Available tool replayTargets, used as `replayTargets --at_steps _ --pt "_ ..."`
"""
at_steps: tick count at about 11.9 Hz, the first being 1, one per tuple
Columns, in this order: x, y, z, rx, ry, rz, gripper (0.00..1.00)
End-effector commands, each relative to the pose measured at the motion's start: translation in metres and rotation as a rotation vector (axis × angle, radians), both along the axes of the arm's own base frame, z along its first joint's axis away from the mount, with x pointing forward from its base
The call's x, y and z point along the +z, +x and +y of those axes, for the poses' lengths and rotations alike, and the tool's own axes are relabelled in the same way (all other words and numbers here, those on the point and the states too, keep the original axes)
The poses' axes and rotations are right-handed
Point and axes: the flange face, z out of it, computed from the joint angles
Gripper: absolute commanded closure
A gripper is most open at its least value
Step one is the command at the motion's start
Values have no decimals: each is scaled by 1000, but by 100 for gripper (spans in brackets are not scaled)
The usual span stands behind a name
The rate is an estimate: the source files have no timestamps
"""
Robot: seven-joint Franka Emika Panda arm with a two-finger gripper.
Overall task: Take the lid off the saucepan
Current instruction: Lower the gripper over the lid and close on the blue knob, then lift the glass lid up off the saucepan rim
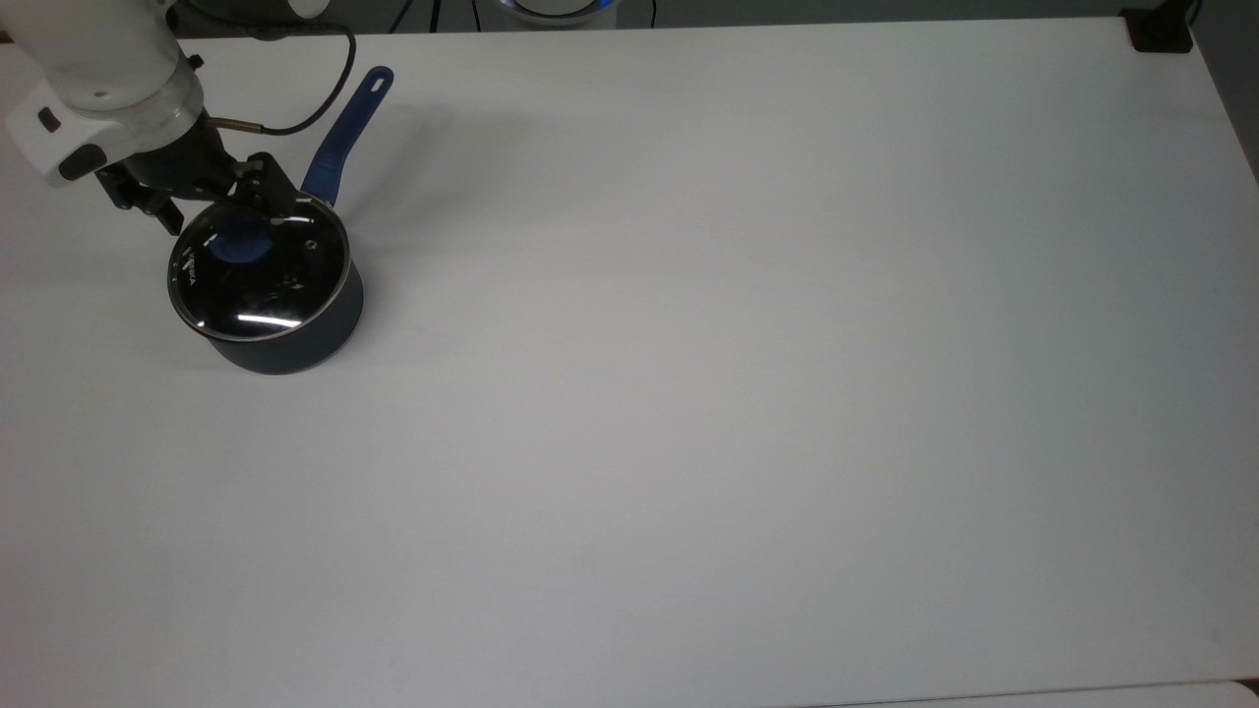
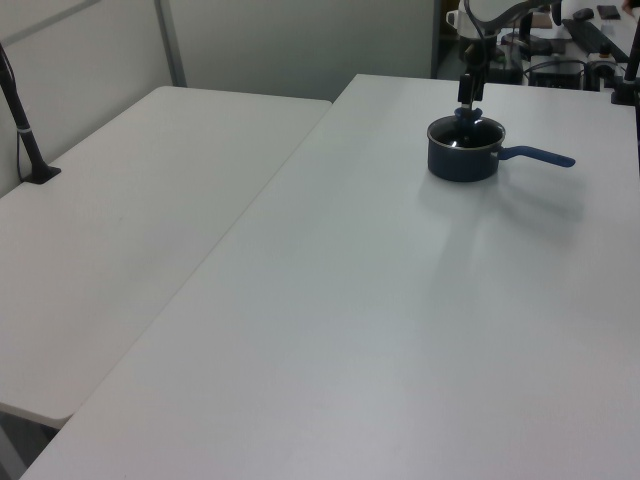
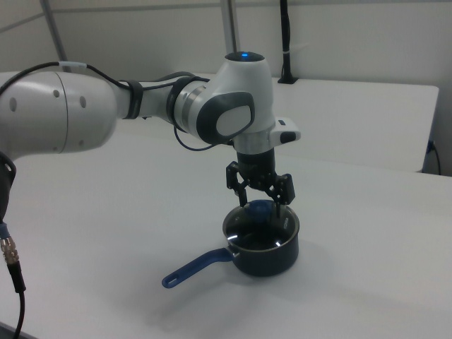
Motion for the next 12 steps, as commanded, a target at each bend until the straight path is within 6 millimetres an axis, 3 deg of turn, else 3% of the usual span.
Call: replayTargets --at_steps 1,2,5,8,12 --pt "-4 3 17 -63 20 -14 4" --pt "-8 1 18 -63 22 -6 5" --pt "-13 1 20 -54 18 -1 20" --pt "-10 -1 17 -32 15 -3 51" --pt "19 -8 18 -31 10 -24 58"
